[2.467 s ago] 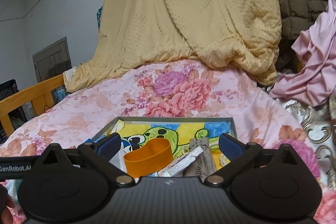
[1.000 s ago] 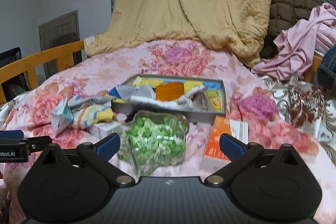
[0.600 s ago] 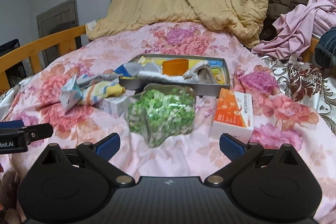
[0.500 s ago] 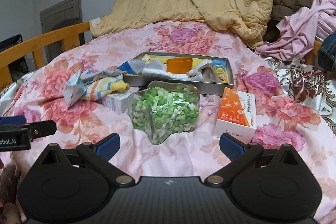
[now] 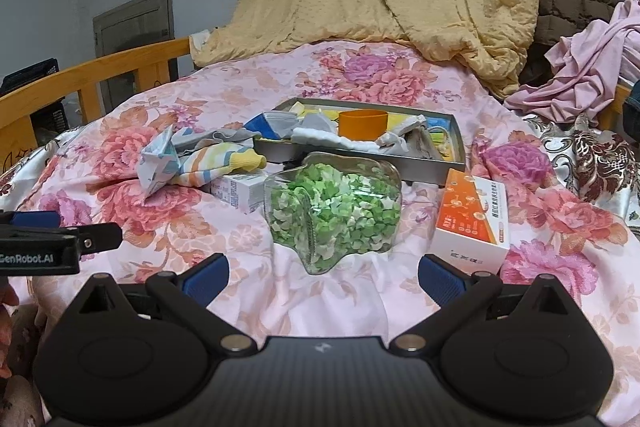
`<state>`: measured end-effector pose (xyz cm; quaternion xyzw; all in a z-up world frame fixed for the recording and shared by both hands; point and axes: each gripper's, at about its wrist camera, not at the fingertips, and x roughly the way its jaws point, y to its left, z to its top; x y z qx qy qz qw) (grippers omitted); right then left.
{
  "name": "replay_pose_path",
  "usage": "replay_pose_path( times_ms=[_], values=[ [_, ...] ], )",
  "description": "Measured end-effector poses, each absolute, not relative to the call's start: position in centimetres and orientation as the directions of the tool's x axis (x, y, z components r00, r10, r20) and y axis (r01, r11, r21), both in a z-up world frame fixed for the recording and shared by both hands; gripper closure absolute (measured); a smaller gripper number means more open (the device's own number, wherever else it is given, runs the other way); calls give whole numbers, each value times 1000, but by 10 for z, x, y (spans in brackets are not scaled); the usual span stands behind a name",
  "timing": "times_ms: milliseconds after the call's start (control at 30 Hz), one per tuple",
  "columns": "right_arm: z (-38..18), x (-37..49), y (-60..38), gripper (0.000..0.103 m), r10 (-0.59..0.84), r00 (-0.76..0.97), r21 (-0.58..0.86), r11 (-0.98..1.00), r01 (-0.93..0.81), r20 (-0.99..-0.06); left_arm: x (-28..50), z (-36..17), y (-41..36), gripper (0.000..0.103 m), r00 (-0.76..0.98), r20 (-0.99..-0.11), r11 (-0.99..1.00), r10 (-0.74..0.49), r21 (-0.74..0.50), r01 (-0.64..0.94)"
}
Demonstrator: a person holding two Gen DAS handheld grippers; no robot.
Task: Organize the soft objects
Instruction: 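Move both tools back over the remaining cloths beside the tray, then lower the left tool to the white blue-printed cloth while the right tool approaches the striped cloth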
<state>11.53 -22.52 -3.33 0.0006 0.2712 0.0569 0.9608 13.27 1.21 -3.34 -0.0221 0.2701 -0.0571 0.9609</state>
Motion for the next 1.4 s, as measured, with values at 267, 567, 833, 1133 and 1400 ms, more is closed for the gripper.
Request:
replay_pose_path(
  times_ms=[267,567,833,1133,1400],
  values=[
    [-38,124,-219,0,131,845,33,990,-134,-518,150,-38,19,1,847,-519,993,-115,-48,105],
    [-41,142,-205,0,160,845,19,984,-175,-510,172,-43,27,1,841,-527,992,-123,-65,104],
    [-42,170,-194,0,188,855,7,978,-211,-484,195,-39,42,1,864,-490,993,-116,-90,82],
    [-43,208,-183,0,244,864,-15,960,-278,-440,219,-35,58,1,874,-462,983,-151,-164,83],
    [-51,226,-165,0,263,873,-64,947,-315,-411,244,-39,62,1,862,-465,966,-202,-240,97]
  ],
)
